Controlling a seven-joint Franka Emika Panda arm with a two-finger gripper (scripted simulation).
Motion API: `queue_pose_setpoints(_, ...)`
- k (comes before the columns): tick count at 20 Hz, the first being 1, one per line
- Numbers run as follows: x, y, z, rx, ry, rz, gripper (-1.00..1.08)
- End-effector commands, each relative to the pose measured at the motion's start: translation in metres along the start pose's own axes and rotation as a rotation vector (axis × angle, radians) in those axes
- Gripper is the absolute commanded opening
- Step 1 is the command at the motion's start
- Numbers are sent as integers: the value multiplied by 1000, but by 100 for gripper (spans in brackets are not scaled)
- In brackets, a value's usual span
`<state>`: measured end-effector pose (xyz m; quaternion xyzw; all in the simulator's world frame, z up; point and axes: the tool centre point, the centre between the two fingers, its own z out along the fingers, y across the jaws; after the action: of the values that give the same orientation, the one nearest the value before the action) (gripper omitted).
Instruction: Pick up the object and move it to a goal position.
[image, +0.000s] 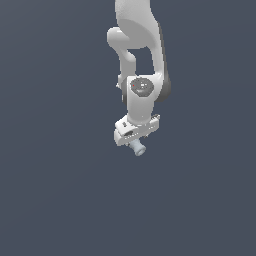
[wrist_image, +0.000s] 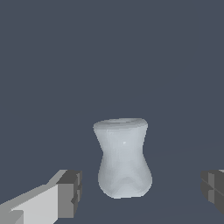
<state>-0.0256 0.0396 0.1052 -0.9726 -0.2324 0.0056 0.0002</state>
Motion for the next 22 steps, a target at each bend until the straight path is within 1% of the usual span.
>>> queue_pose_setpoints(1,0,-4,4,-2,5,-41,100)
queue_pose_setpoints(6,0,-8,8,-3,10,-82,100)
queue_pose_setpoints(12,0,-8,11,-3,10,-80,100)
queue_pose_setpoints(22,0,-8,52,-3,10,-85,100)
